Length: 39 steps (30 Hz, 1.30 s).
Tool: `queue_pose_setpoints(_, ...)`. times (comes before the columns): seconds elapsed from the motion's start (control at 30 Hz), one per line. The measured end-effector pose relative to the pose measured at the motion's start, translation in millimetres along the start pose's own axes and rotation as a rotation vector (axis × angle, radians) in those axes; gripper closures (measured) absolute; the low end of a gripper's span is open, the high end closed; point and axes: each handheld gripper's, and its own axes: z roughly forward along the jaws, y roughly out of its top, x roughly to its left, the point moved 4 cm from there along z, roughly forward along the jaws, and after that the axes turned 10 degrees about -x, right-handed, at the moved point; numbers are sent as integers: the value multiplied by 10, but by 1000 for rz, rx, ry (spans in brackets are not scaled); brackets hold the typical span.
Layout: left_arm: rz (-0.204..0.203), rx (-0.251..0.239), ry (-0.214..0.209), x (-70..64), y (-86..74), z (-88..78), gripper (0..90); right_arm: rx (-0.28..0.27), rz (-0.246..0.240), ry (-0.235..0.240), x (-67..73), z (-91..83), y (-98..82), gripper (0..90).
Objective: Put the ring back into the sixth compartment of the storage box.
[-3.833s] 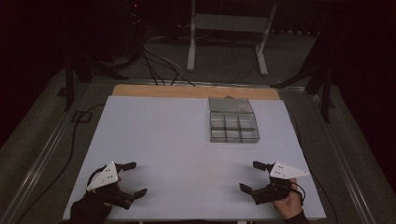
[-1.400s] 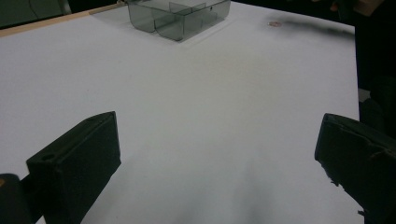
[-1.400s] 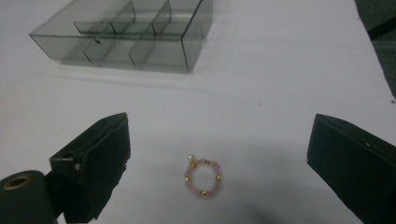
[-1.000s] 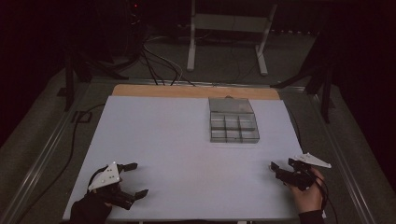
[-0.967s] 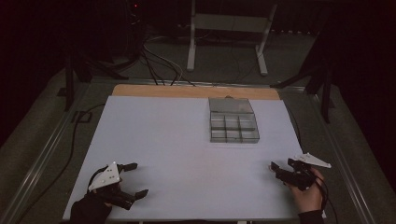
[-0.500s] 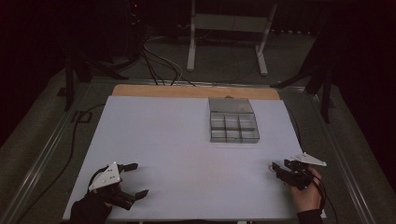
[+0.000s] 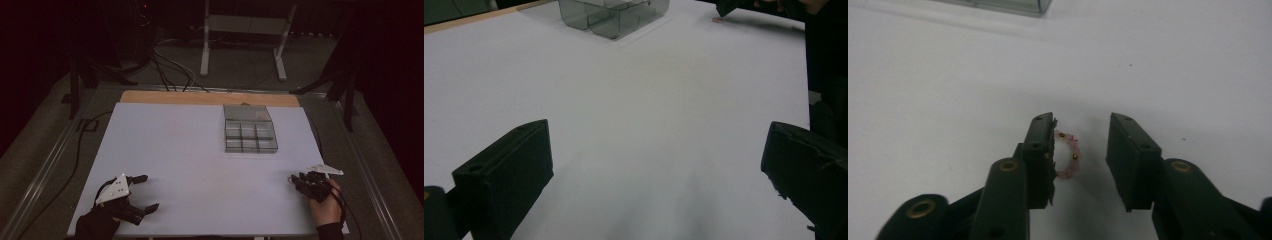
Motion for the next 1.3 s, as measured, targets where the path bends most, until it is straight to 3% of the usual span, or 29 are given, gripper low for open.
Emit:
queue_pose_setpoints(0.33,0,6,0,0,-7,5,10,31,-68,-12,35,58,-5,744)
queue_pose_setpoints(0.63,-1,7,0,1,-11,10,10,59,-75,14,34,87,0,827)
queue_pose_setpoints(0.83,-3,7,2,5,-13,8,10,83,-37,27,8,99,16,856)
queue_pose_setpoints(1.07,-2,12,3,5,-16,8,10,102,-26,18,16,107,32,865)
queue_pose_setpoints(1.3,-5,7,4,9,-13,7,10,69,4,6,16,91,11,874)
